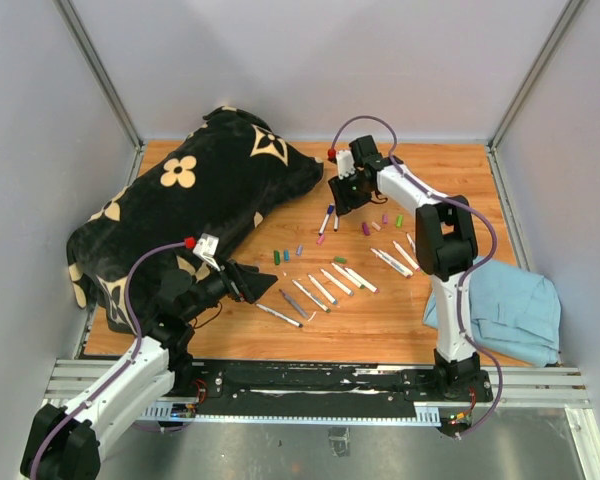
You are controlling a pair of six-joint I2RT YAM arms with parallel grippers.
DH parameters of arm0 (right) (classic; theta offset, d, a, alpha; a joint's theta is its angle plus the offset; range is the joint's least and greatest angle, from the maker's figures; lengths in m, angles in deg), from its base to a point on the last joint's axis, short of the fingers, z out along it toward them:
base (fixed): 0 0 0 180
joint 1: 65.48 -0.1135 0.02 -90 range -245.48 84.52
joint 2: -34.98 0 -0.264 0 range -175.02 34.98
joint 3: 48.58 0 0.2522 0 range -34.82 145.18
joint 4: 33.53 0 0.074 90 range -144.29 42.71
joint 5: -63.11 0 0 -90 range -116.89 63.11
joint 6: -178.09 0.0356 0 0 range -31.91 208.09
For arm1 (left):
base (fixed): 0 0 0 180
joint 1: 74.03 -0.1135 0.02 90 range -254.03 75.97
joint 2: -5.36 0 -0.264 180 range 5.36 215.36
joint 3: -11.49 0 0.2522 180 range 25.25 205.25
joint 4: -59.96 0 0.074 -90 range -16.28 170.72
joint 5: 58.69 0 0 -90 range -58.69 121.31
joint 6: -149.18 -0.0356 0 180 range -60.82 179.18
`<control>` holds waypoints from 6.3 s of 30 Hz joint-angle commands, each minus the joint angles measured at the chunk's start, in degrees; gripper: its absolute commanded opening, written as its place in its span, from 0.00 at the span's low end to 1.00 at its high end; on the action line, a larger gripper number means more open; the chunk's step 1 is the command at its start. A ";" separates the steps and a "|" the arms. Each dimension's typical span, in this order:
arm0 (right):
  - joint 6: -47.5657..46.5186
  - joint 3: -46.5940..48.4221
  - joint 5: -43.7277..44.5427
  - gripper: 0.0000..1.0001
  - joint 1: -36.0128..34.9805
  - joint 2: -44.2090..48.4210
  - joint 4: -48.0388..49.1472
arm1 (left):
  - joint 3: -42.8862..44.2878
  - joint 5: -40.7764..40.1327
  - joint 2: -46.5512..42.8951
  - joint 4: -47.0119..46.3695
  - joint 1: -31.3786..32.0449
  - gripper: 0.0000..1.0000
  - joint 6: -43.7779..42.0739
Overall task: Open the pen caps
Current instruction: Pick up the pen from the center of the board, then open the pen cap from the pen.
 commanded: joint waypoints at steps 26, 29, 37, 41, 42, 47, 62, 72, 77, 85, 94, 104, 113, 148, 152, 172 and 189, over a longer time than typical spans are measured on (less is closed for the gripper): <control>-1.30 4.06 10.28 0.20 -3.57 -4.68 -5.31 | 1.59 -0.38 -2.69 1.82 0.27 0.99 -1.07; -2.12 3.67 11.30 0.14 -3.16 -4.34 -5.25 | 1.59 -0.43 -3.01 1.97 0.25 0.99 -1.02; -4.36 4.11 13.37 0.21 -2.87 -4.89 -5.36 | 1.59 -0.10 -2.97 1.89 0.25 0.99 -0.67; -5.35 5.09 13.64 0.28 -2.87 -5.64 -5.96 | 1.42 0.06 -2.71 1.26 0.25 0.99 -0.24; -5.55 5.02 13.69 0.26 -2.87 -5.68 -5.97 | 1.37 0.09 -2.62 1.04 0.25 0.99 -0.09; -6.40 5.14 13.45 0.09 -2.78 -5.62 -6.18 | 1.15 0.67 -1.69 -0.46 0.26 0.99 0.94; -6.93 -1.52 2.40 0.01 -0.22 3.79 -1.74 | -0.92 3.07 3.18 -10.01 0.29 0.99 6.06; -4.65 -4.32 -3.94 0.01 2.24 6.59 0.47 | -2.81 2.26 4.55 -16.65 0.89 0.99 8.53; -3.82 -5.47 -6.97 0.01 2.94 7.47 1.28 | -2.98 1.22 7.64 -21.10 2.05 0.99 9.10; -2.51 -7.62 -11.21 0.01 4.08 8.47 2.90 | -2.28 -0.09 15.72 -31.43 2.44 0.99 11.17; 0.11 -10.57 -17.31 0.01 5.04 11.37 5.81 | 4.04 -2.61 31.08 -43.49 2.47 0.99 16.18; 5.92 -17.60 -28.28 0.01 4.94 19.96 14.51 | 11.99 -12.66 40.29 -44.02 2.81 0.97 19.88; 8.38 -22.49 -33.94 0.01 0.43 28.09 19.03 | 19.93 -22.92 43.09 -37.74 4.05 0.96 19.82; -2.95 -21.74 -18.75 0.01 -14.99 30.58 12.02 | 24.10 -28.80 41.84 -27.40 8.95 0.31 16.36; -3.12 -21.82 -18.40 0.01 -14.99 30.71 12.00 | 23.72 -27.83 41.54 -27.26 8.95 0.13 16.41; 2.82 -27.77 -38.23 0.63 -14.51 35.05 19.67 | 16.16 -19.75 28.29 -30.64 8.95 0.00 13.25; 7.53 -28.43 -39.39 0.28 -16.61 34.96 21.99 | 16.62 -16.84 27.11 -31.11 8.95 0.00 13.30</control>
